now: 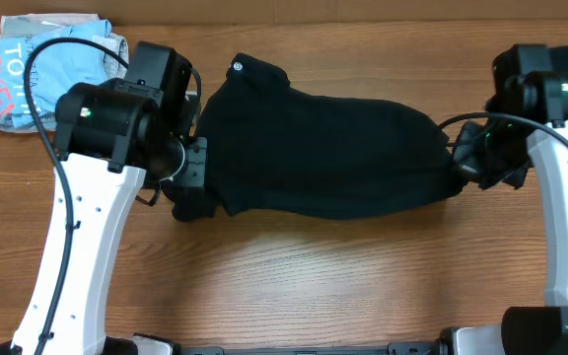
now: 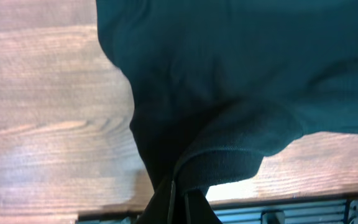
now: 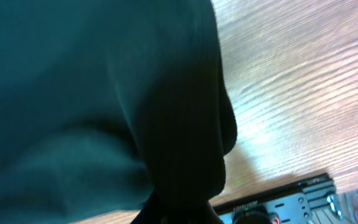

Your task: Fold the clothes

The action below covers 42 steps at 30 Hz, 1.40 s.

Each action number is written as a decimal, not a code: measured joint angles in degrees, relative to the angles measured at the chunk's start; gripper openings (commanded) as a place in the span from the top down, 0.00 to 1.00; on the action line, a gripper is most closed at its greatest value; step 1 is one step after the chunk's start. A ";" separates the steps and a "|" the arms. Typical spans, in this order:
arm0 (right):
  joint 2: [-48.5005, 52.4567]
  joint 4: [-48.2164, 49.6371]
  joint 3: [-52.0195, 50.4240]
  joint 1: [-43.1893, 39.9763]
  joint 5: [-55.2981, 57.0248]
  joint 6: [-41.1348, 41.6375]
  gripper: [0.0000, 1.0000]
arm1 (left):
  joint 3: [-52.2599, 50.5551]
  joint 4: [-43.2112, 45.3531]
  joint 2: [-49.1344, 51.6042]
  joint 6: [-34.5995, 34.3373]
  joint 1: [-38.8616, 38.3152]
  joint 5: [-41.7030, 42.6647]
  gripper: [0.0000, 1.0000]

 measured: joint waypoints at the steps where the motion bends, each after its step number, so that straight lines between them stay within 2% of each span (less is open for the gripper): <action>1: 0.00 0.61 -1.49 0.11 -0.20 0.13 0.96 | -0.96 0.00 0.00 -0.28 0.00 0.44 0.96; 8: 0.02 3.67 -9.77 0.31 1.07 4.68 0.96 | -7.80 0.20 0.00 -0.66 0.00 3.26 0.96; 17: -0.44 4.15 -12.07 0.15 7.08 9.35 0.96 | -18.34 0.50 -2.14 -2.38 0.00 3.50 0.96; 25: -0.79 9.94 -12.09 -3.50 8.94 10.05 0.96 | -25.20 9.51 -2.47 -5.38 0.00 1.36 0.96; 32: -0.79 9.81 -12.09 -3.87 8.68 10.01 0.96 | -31.95 16.59 -2.45 -6.01 0.00 1.14 0.96; 37: -0.96 6.75 -14.47 -3.89 8.66 9.99 0.96 | -33.03 15.17 -2.45 -6.97 0.00 -0.83 0.96; 42: -0.98 3.28 -19.45 -3.87 5.88 8.92 0.96 | -32.44 8.92 -2.45 -10.99 0.94 -5.86 0.96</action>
